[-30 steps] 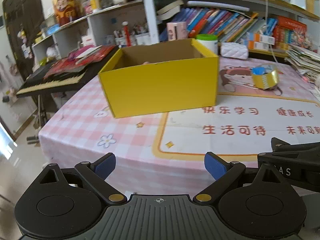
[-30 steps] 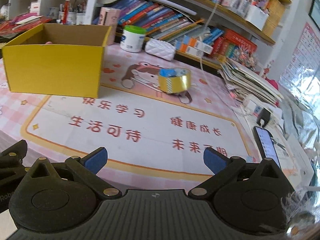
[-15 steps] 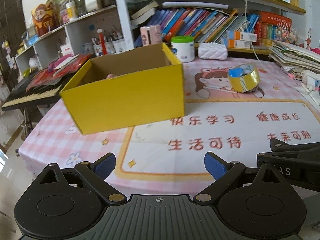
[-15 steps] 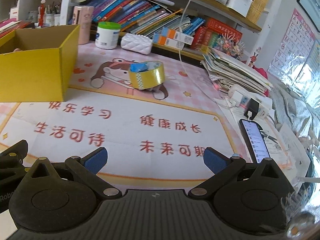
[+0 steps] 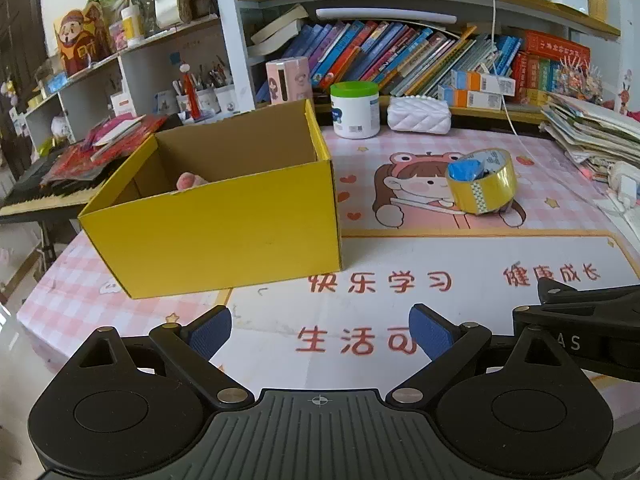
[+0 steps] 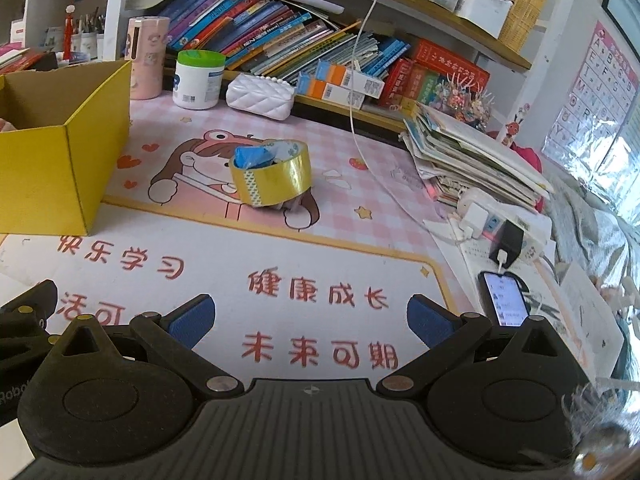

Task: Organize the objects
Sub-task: 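Move both open tools toward the yellow tape roll on the mat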

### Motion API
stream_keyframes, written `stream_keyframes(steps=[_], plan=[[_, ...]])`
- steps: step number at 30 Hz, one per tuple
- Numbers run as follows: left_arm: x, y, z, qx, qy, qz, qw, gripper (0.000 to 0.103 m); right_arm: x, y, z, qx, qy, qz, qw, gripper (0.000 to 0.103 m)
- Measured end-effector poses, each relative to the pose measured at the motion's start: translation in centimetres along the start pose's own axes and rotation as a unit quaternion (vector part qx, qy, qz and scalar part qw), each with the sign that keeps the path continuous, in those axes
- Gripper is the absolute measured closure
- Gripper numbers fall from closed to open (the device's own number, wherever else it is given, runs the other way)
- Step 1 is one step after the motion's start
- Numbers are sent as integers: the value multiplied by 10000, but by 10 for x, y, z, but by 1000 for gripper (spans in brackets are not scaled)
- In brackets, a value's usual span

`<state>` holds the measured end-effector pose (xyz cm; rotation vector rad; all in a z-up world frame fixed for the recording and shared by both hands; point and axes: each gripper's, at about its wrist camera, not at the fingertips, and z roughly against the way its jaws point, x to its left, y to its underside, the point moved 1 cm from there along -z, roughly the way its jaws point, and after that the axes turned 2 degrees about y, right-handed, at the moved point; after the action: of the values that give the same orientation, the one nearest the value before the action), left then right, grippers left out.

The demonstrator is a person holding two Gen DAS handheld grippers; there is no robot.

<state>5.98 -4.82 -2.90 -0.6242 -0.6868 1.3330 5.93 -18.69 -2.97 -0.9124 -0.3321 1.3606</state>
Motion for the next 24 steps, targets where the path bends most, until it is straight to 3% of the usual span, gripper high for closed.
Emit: stream_keyframes(steps=[24], plan=[[-32,-29,-39,143,-204,433,9988,6,-22,-34,-62,5,-374,284,9989,0]])
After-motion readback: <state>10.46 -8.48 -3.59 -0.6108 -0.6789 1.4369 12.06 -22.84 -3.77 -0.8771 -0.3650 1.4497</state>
